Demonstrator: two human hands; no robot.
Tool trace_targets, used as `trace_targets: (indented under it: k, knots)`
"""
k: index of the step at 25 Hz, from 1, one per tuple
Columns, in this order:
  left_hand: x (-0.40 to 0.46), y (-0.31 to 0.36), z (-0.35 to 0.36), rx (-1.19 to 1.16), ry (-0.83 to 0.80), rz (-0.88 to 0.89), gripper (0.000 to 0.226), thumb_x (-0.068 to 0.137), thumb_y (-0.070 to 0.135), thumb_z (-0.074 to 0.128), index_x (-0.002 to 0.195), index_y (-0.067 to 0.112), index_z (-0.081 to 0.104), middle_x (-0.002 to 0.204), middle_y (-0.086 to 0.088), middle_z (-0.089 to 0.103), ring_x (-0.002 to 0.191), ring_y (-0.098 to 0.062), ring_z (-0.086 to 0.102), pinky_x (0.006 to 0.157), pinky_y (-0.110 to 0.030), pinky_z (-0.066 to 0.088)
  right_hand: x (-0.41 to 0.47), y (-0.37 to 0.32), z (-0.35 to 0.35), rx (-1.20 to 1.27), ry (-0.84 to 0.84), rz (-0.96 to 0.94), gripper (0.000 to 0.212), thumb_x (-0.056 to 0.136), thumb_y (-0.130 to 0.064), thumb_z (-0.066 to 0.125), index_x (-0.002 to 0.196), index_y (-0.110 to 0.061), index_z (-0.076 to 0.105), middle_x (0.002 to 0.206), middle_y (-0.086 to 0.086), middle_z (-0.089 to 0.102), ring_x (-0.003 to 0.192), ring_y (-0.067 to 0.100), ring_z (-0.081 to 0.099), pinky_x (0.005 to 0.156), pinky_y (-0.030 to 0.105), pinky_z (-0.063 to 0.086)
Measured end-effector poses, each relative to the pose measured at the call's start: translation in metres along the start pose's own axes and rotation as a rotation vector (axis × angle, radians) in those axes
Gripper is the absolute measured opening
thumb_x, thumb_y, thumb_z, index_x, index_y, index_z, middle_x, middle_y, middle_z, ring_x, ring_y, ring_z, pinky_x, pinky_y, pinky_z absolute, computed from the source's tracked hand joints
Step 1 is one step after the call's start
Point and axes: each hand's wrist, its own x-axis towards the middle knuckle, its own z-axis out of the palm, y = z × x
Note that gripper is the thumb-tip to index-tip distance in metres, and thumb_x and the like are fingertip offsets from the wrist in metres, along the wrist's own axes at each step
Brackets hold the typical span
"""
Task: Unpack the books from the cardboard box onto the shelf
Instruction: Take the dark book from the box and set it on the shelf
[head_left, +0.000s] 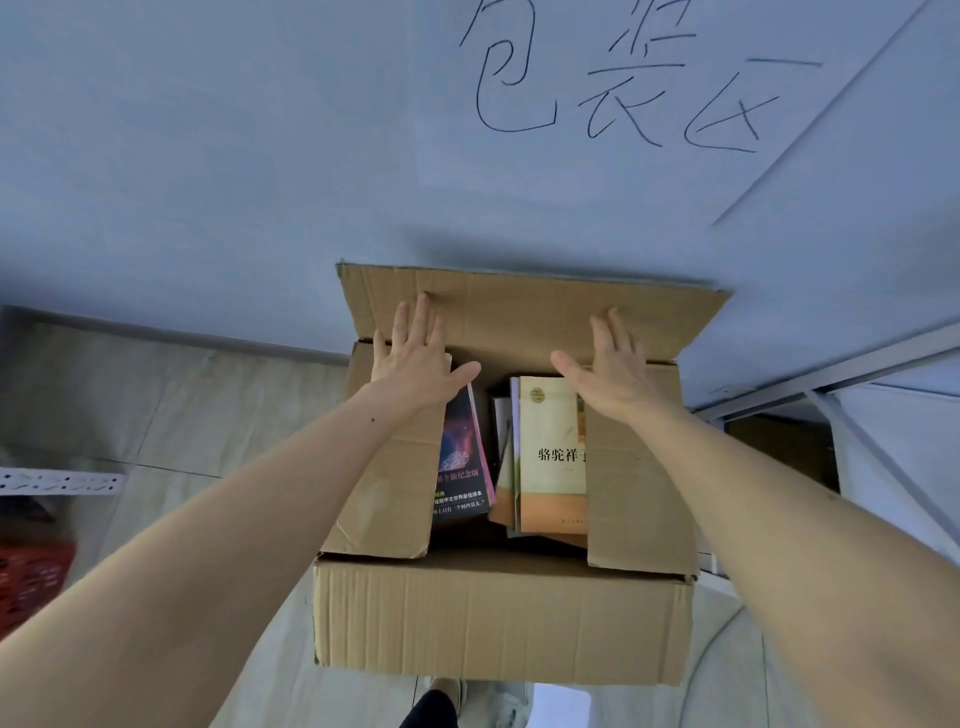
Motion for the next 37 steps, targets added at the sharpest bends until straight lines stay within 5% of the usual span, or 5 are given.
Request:
trace_targets:
  k: [13,19,29,33,37]
  knots:
    - [-0.001,0.007,0.043,0.057,-0.161,0.102,0.083,0.095,0.067,0.027,0.159,0.015,0.014,0.168,-0.004,0.006,0.154,-0.024,-0.004,0.122,-0.058,0.001,0.004,0.008,0.041,-0.028,-0.107,0.044,0.07,0.099,-0.056,0.035,0.155,-0.016,0.022,0.164,0.003,0.014,0.149,0.026,0.013,0.116,0.047,0.018]
    - [-0.04,0.007,0.055,0.345,-0.321,0.127,0.074,0.094,0.069,0.009,0.14,0.034,0.054,0.158,0.007,0.035,0.153,-0.031,-0.001,0.111,-0.068,-0.017,-0.031,0.023,0.053,-0.595,-0.341,-0.039,0.07,0.1,-0.057,0.011,0.132,-0.017,0.058,0.15,0.003,0.043,0.145,0.029,0.018,0.116,0.054,0.009]
    - [-0.112,0.032,0.015,0.553,-0.093,-0.177,0.095,0.092,0.062,0.047,0.155,-0.004,0.018,0.163,-0.024,0.013,0.152,-0.041,-0.01,0.121,-0.049,-0.011,-0.088,0.002,0.015,-0.986,-0.115,0.038,0.051,0.095,-0.057,0.04,0.114,-0.021,0.071,0.143,0.006,0.053,0.149,0.041,-0.001,0.115,0.057,-0.015]
    - [-0.133,-0.007,0.034,0.498,-0.223,-0.35,0.098,0.089,0.054,0.055,0.158,0.004,0.007,0.162,-0.027,0.012,0.152,-0.043,0.003,0.122,-0.049,-0.004,-0.104,0.038,0.021,-1.021,-0.178,0.224,0.044,0.095,-0.042,0.047,0.13,-0.018,0.061,0.135,0.006,0.058,0.141,0.037,0.031,0.118,0.057,-0.001]
    - [-0.137,-0.035,0.07,0.269,-0.326,-0.456,0.1,0.088,0.06,0.057,0.158,0.027,-0.005,0.166,-0.013,-0.005,0.147,-0.049,0.012,0.114,-0.064,0.019,-0.107,0.081,0.045,-0.794,-0.256,0.4,0.081,0.091,-0.043,0.055,0.156,-0.014,0.015,0.16,0.018,0.017,0.142,0.047,0.024,0.114,0.056,0.022]
